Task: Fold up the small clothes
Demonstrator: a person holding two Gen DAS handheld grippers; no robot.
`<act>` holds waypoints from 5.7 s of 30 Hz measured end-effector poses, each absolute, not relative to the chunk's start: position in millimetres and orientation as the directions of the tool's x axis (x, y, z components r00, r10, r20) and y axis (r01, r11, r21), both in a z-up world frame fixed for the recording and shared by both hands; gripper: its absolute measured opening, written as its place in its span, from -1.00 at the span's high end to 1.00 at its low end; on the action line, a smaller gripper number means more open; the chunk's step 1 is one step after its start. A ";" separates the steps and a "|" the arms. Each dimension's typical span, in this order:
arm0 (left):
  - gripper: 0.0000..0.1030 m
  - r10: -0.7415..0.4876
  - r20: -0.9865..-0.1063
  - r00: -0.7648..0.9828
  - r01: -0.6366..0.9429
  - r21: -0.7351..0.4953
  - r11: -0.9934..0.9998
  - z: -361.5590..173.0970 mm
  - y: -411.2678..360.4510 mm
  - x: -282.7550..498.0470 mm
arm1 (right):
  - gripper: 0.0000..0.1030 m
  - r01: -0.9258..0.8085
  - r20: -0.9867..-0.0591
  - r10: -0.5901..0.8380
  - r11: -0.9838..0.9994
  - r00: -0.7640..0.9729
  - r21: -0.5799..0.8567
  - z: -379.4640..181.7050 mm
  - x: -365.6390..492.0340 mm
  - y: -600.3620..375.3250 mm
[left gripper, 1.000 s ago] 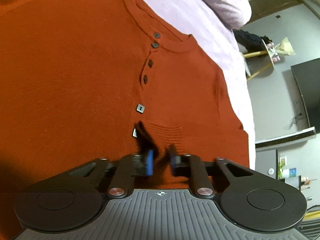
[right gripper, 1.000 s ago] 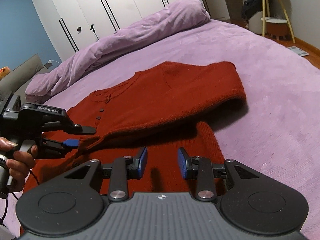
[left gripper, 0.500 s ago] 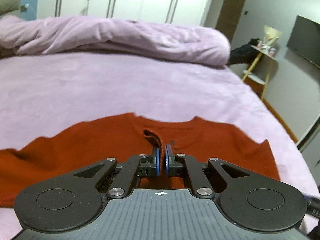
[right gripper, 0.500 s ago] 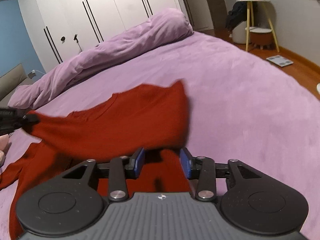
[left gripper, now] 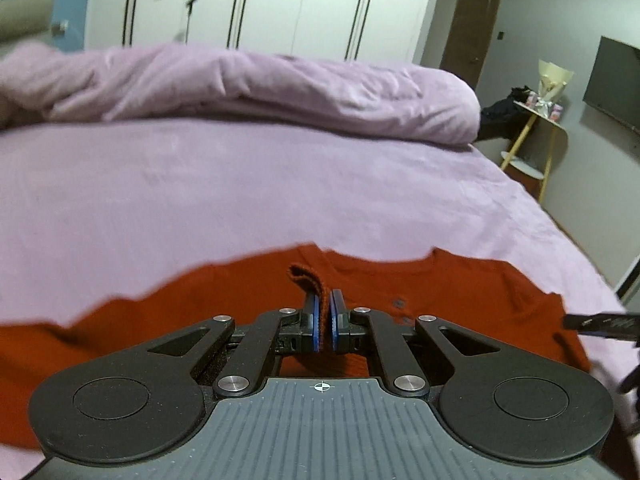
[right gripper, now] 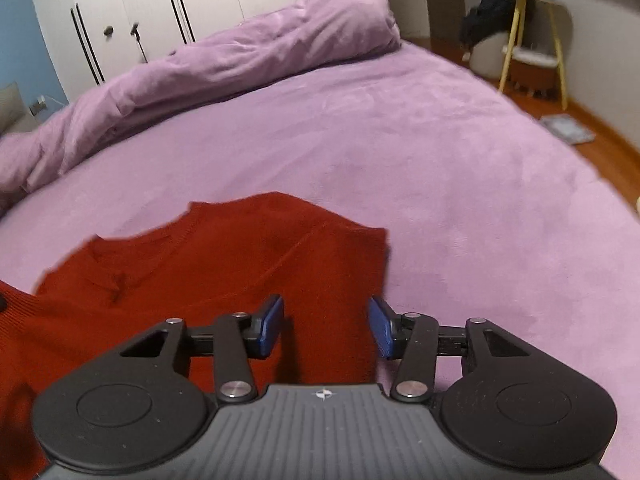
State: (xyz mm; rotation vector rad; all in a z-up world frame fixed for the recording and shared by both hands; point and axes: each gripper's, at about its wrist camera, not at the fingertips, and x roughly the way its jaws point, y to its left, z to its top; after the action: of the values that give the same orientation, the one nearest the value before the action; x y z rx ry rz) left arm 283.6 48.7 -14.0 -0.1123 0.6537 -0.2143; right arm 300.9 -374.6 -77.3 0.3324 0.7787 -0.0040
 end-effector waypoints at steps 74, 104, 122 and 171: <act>0.79 -0.117 -0.695 0.710 -0.004 -0.170 0.985 -81.9 73.0 315.9 | 0.78 0.212 -0.667 -0.040 0.961 0.744 0.178 -111.0 265.5 -342.4; 0.35 -0.055 -0.696 0.716 -0.015 -0.095 0.995 -79.7 66.0 316.8 | 0.51 0.064 -0.640 -0.042 0.998 0.767 0.010 -122.6 328.9 -318.4; -0.25 -0.079 -0.734 0.675 -0.074 -0.173 0.982 -68.7 89.6 288.9 | 0.51 0.131 -0.585 -0.158 0.987 0.796 -0.089 -96.7 286.2 -286.3; 0.29 -0.319 -0.587 0.744 0.023 -0.454 0.891 -75.6 74.7 227.9 | 0.42 0.009 -0.661 0.232 0.940 0.714 0.340 -80.5 203.2 -261.1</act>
State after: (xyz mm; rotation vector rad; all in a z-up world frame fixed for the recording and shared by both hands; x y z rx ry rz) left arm 227.9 74.7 -75.6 -0.4416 0.7124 -0.1942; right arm 203.2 -261.1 -80.5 0.3325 0.7689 0.1257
